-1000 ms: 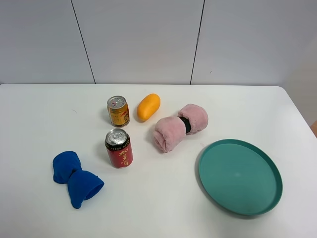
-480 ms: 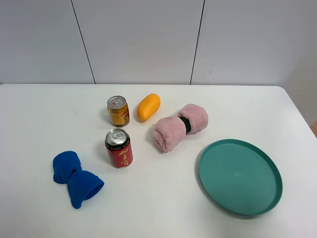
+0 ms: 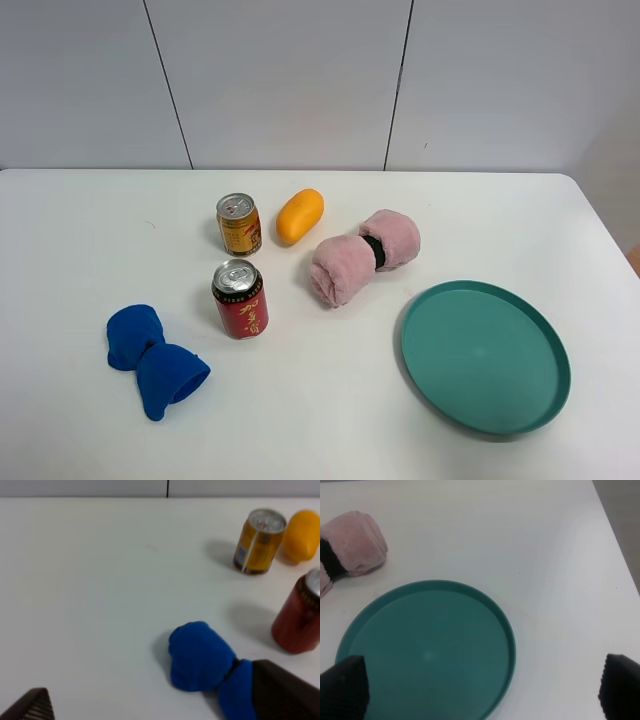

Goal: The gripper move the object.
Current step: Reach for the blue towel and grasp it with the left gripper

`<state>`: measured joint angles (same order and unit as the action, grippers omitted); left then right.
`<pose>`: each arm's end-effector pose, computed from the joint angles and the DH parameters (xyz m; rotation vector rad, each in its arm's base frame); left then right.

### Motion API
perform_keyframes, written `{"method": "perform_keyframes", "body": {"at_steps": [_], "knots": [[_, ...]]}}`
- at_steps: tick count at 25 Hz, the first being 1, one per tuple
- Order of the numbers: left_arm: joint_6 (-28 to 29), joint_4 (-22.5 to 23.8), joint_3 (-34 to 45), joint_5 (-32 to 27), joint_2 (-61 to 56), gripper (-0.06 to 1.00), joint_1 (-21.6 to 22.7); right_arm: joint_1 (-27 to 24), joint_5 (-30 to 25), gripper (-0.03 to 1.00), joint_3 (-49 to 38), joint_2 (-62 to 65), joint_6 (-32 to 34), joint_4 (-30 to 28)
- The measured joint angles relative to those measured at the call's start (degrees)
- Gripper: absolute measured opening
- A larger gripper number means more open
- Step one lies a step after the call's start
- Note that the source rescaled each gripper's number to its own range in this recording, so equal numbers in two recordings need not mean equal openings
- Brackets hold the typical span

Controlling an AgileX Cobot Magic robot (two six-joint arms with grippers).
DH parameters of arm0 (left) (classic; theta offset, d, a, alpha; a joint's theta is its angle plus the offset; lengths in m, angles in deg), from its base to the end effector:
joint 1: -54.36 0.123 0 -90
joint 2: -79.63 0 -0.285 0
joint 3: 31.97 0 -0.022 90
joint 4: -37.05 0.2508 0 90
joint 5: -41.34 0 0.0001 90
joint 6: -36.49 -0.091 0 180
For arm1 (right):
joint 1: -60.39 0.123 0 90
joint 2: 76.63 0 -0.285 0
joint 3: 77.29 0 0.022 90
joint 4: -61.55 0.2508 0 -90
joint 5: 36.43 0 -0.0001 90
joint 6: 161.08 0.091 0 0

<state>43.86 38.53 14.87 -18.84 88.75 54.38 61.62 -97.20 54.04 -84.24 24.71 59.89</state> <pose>-0.0043 0.0020 0.2866 -0.1318 2.0228 -0.0502 -0.0051 -0.0024 0.2768 0.0826 2.0412 0.0420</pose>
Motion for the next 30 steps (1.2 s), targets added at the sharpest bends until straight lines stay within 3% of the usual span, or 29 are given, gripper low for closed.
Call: {"method": "perform_keyframes", "body": {"at_steps": [5, 12, 18, 23, 30], "knots": [[6.6, -2.0, -7.5, -0.1, 13.5, 0.79, 0.0, 0.0, 0.0, 1.00, 0.0, 0.0, 0.0, 0.0], [5.1, -2.6, -18.4, -3.0, 39.4, 0.79, 0.0, 0.0, 0.0, 1.00, 0.0, 0.0, 0.0, 0.0], [4.5, -4.9, -21.9, -3.8, 59.7, 0.79, 0.0, 0.0, 0.0, 1.00, 0.0, 0.0, 0.0, 0.0], [4.0, -6.0, -22.0, 0.0, 69.9, 0.79, 0.0, 0.0, 0.0, 1.00, 0.0, 0.0, 0.0, 0.0], [5.2, -10.1, -21.8, 7.4, 74.6, 0.79, 0.0, 0.0, 0.0, 1.00, 0.0, 0.0, 0.0, 0.0]]}}
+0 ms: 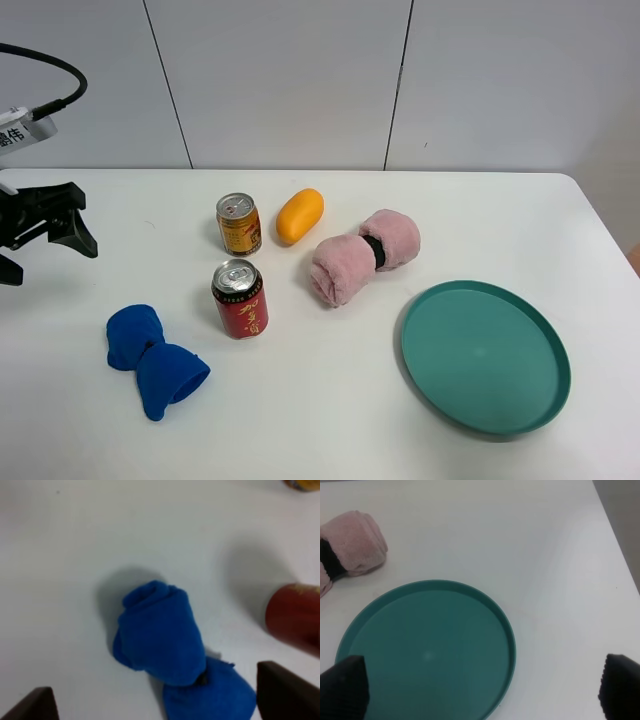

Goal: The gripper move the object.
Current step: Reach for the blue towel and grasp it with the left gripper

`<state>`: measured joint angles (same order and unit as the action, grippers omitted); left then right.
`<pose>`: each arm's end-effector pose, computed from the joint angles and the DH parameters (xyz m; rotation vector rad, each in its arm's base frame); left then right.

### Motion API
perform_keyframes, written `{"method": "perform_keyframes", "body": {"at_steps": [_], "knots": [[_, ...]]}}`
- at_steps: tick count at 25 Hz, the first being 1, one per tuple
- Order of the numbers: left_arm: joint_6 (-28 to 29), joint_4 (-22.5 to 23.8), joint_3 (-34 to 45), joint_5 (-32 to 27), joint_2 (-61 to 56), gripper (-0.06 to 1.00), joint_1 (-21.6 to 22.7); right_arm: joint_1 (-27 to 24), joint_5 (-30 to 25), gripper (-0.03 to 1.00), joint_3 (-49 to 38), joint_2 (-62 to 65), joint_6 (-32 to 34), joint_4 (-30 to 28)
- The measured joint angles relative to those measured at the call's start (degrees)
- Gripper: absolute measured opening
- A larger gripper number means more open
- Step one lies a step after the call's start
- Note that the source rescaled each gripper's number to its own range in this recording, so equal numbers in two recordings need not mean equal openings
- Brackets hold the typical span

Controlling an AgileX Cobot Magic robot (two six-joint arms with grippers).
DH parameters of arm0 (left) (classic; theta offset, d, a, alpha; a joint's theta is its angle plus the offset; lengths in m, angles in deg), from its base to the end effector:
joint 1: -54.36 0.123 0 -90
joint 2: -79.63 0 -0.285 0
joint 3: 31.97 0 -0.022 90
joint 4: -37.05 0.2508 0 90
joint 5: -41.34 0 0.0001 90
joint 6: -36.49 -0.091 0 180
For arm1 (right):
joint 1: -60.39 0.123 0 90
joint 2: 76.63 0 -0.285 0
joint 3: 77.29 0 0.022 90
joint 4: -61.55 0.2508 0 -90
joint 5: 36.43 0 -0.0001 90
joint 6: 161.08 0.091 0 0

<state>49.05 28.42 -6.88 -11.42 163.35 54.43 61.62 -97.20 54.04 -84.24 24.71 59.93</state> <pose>0.2423 -0.0106 0.2607 -0.4116 2.7972 -0.2394 -0.0051 -0.0024 0.2768 0.0826 2.0412 0.0428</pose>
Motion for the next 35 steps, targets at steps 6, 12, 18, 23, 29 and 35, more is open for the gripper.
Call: {"method": "perform_keyframes", "body": {"at_steps": [6, 12, 18, 23, 29, 35], "knots": [[0.5, -1.3, 8.0, 2.4, 0.0, 0.79, 0.0, 0.0, 0.0, 1.00, 0.0, 0.0, 0.0, 0.0], [0.0, -4.9, 17.1, 12.2, 0.1, 0.79, 0.0, 0.0, 0.0, 1.00, 0.0, 0.0, 0.0, 0.0], [-1.2, -9.1, 18.0, 16.8, 0.1, 0.79, -4.7, 0.0, 0.0, 1.00, 0.0, 0.0, 0.0, 0.0], [0.1, -9.8, 18.0, 21.1, 2.3, 0.79, -11.4, 0.0, 0.0, 1.00, 0.0, 0.0, 0.0, 0.0], [1.9, -9.4, 18.3, 22.0, 8.7, 0.79, -12.0, 0.0, 0.0, 1.00, 0.0, 0.0, 0.0, 0.0], [2.1, -10.3, 18.3, 25.4, 12.5, 0.79, -12.1, 0.0, 0.0, 1.00, 0.0, 0.0, 0.0, 0.1]]}}
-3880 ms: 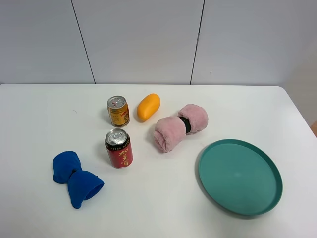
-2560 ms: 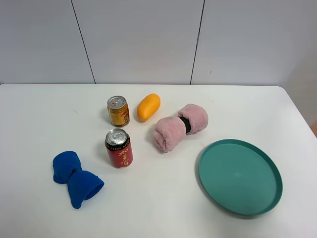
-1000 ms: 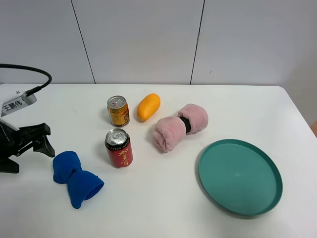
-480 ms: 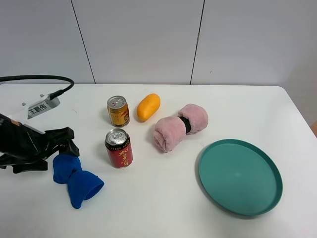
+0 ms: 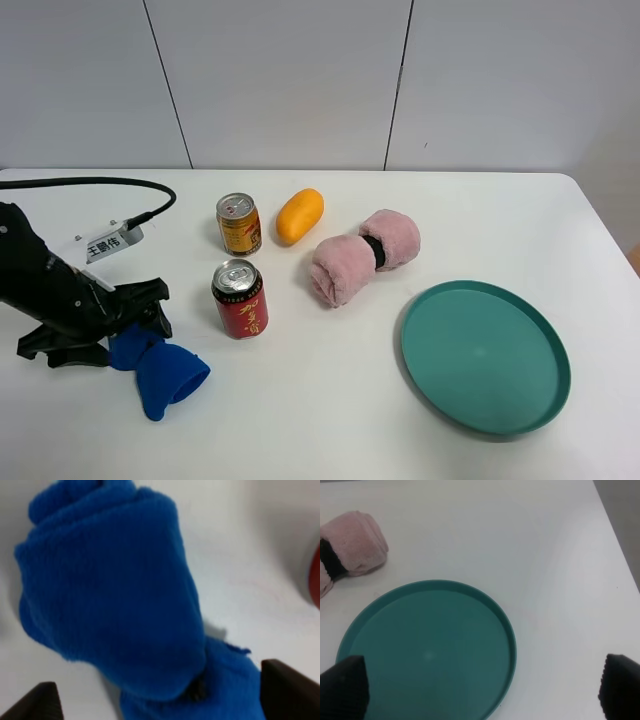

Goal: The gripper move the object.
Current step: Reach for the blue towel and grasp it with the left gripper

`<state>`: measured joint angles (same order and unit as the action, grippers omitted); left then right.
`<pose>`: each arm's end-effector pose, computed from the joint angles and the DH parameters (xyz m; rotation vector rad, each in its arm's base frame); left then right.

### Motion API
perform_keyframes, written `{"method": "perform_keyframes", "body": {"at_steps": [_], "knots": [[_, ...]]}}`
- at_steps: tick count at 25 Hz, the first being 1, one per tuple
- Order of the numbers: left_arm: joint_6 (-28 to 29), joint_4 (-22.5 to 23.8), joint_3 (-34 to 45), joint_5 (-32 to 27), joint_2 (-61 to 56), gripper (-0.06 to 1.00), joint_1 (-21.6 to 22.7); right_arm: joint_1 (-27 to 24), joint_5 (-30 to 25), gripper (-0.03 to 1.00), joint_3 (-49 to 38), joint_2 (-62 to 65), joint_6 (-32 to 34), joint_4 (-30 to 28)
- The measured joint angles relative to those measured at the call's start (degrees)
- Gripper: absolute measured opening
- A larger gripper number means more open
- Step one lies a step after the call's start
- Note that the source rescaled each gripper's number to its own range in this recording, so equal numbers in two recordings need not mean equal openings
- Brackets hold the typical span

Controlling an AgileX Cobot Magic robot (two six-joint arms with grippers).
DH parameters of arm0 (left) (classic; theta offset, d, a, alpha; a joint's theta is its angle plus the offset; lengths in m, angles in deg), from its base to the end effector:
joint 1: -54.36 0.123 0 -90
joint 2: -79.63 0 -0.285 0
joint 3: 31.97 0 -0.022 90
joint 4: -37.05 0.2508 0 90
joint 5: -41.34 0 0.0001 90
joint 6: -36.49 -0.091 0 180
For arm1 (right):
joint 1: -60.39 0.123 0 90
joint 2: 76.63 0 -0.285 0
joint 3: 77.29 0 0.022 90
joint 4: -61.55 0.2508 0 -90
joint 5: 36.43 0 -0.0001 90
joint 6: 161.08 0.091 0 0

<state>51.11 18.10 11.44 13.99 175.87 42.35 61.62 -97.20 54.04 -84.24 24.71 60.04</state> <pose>0.2243 -0.0616 0.1422 -0.4735 2.9082 -0.3423 -0.0051 -0.0022 0.2768 0.0825 2.0413 0.0451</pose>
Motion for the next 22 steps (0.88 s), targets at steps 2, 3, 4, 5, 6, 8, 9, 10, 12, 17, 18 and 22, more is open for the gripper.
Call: {"method": "perform_keyframes", "body": {"at_steps": [2, 3, 4, 5, 6, 8, 9, 10, 12, 17, 18, 22], "knots": [[0.0, -0.2, 0.0, 1.7, 0.4, 0.79, 0.0, 0.0, 0.0, 1.00, 0.0, 0.0, 0.0, 0.0], [0.0, -0.3, 0.0, 2.4, 0.6, 0.79, 0.0, 0.0, 0.0, 1.00, 0.0, 0.0, 0.0, 0.0], [0.0, -0.3, 0.0, 2.8, 0.8, 0.79, 0.0, 0.0, 0.0, 1.00, 0.0, 0.0, 0.0, 0.0], [0.0, -0.3, 0.0, 3.1, 1.1, 0.79, 0.0, 0.0, 0.0, 1.00, 0.0, 0.0, 0.0, 0.0], [0.0, -0.3, 0.0, 3.3, 1.4, 0.79, -0.1, 0.0, 0.0, 1.00, 0.0, 0.0, 0.0, 0.0], [-0.1, -0.3, 0.0, 3.8, 2.7, 0.79, -0.1, 0.0, 0.0, 1.00, 0.0, 0.0, 0.0, 0.0], [-0.2, -0.3, 0.0, 4.1, 3.2, 0.79, -0.1, 0.0, 0.0, 1.00, 0.0, 0.0, 0.0, 0.0], [-0.3, -0.4, 0.0, 4.3, 4.0, 0.79, -0.1, 0.0, 0.0, 1.00, 0.0, 0.0, 0.0, 0.0], [-0.6, -0.4, 0.0, 4.7, 5.6, 0.79, -0.1, 0.0, 0.0, 1.00, 0.0, 0.0, 0.0, 0.0], [-1.0, -0.4, -0.1, 5.3, 8.6, 0.79, -0.1, 0.0, 0.0, 1.00, 0.0, 0.0, 0.0, 0.0], [-1.0, -0.4, -0.1, 5.4, 9.0, 0.78, -0.1, 0.0, 0.0, 1.00, 0.0, 0.0, 0.0, 0.0], [-1.1, -0.8, -0.1, 5.6, 9.7, 0.46, -0.1, 0.0, 0.0, 1.00, 0.0, 0.0, 0.0, 0.0]]}}
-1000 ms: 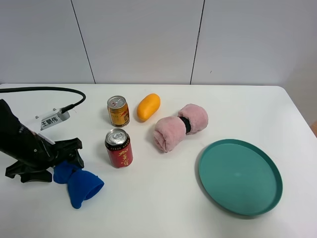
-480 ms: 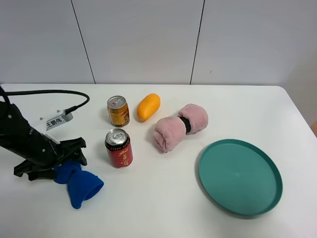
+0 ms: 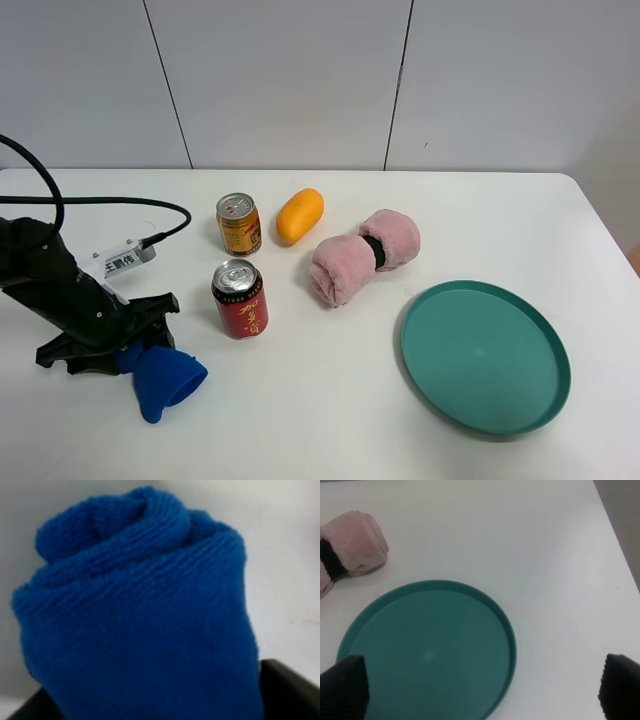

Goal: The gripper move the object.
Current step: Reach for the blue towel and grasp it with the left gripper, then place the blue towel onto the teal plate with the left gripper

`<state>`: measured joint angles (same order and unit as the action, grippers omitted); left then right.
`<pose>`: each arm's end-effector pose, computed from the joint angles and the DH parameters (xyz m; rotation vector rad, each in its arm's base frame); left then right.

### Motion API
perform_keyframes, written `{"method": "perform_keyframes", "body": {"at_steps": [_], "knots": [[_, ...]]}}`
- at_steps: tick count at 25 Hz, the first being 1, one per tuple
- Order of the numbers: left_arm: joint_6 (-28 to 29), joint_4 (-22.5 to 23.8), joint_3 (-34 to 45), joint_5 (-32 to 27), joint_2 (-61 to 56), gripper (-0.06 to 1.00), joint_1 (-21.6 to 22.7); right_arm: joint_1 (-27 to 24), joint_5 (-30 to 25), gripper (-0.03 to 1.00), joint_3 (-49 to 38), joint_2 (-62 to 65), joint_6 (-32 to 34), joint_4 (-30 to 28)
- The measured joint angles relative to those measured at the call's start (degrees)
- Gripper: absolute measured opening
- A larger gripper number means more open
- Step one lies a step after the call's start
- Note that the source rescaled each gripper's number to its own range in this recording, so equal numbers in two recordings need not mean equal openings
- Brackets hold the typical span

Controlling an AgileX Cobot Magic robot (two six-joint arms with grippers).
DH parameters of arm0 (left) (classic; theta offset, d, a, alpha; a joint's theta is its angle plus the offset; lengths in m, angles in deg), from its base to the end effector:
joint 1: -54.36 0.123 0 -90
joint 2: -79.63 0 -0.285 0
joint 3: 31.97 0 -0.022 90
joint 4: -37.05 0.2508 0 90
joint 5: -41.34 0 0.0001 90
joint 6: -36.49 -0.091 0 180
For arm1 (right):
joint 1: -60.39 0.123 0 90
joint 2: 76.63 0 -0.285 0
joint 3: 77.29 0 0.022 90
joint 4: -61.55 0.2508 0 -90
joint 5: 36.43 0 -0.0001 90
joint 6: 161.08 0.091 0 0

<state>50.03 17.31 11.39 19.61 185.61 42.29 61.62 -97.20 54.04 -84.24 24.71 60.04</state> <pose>0.2333 -0.0616 0.1036 -0.5043 2.9705 -0.2751 -0.0051 -0.0022 0.2768 0.0825 2.0413 0.0451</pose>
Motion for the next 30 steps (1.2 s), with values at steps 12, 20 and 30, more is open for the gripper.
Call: {"method": "perform_keyframes", "body": {"at_steps": [12, 20, 30], "knots": [[-4.6, 0.7, 0.1, -0.1, -3.4, 0.00, 0.0, 0.0, 0.0, 1.00, 0.0, 0.0, 0.0, 0.0], [-6.0, 7.2, -3.9, -7.5, -19.5, 0.00, 0.0, 0.0, 0.0, 1.00, 0.0, 0.0, 0.0, 0.0], [-12.6, 2.4, -30.8, -28.0, -27.8, 0.00, -0.3, 0.0, 0.0, 1.00, 0.0, 0.0, 0.0, 0.0]]}}
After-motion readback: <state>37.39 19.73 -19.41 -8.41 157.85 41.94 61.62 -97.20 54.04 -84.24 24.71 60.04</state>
